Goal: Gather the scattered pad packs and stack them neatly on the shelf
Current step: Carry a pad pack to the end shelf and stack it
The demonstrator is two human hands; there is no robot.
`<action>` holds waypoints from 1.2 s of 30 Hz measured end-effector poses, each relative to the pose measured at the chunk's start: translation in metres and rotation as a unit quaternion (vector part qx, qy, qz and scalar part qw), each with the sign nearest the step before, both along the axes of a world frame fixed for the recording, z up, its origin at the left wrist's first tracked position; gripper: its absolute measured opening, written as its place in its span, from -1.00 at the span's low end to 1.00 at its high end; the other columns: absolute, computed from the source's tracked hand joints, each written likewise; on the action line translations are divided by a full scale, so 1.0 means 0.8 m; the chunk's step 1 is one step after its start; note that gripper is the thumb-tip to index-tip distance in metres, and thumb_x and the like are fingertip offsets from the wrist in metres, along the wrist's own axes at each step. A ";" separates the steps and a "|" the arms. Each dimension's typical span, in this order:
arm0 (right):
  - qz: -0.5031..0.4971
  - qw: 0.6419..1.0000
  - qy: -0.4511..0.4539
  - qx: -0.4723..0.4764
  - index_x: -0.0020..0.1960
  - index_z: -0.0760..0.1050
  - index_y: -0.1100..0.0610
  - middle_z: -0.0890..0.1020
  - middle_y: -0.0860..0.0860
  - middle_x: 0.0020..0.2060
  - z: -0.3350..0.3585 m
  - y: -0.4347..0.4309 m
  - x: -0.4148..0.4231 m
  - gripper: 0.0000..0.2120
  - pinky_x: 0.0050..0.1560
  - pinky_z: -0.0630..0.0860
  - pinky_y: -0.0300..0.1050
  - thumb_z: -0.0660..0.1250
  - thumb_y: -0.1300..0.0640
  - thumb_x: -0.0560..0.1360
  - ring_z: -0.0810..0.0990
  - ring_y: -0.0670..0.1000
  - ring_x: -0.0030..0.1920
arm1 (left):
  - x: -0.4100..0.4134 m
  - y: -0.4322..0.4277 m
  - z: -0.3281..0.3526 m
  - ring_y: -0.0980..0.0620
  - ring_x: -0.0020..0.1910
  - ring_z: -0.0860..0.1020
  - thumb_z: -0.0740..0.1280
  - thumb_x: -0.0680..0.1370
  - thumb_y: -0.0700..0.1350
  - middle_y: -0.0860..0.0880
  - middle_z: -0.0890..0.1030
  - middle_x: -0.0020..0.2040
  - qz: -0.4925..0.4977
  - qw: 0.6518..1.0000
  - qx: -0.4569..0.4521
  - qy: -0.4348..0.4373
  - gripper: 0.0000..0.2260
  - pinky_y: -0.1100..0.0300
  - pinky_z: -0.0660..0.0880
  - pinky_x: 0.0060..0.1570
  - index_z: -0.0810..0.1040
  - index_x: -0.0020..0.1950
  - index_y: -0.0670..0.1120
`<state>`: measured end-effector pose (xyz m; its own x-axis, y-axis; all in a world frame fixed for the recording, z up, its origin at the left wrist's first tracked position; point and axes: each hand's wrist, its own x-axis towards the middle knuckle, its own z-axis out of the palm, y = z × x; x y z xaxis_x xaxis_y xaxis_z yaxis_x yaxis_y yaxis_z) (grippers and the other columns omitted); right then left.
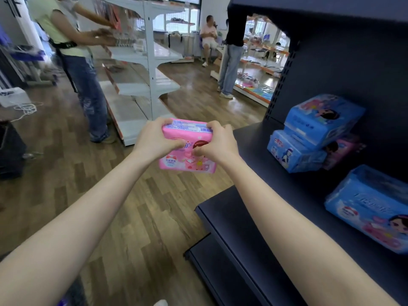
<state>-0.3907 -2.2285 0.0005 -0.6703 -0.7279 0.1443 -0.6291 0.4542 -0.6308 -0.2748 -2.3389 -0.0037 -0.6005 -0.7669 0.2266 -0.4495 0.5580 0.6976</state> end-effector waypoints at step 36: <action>-0.324 0.945 0.037 0.010 0.39 0.28 0.04 0.30 0.12 0.25 -0.008 0.011 -0.111 -0.41 0.07 0.43 -0.09 0.42 0.05 0.43 0.48 0.15 0.17 | -0.228 -0.044 -0.008 -0.11 0.19 0.49 0.48 0.36 -0.12 -0.13 0.48 0.24 -0.319 0.947 0.037 0.010 -0.40 0.08 0.45 0.15 0.37 0.37 -0.08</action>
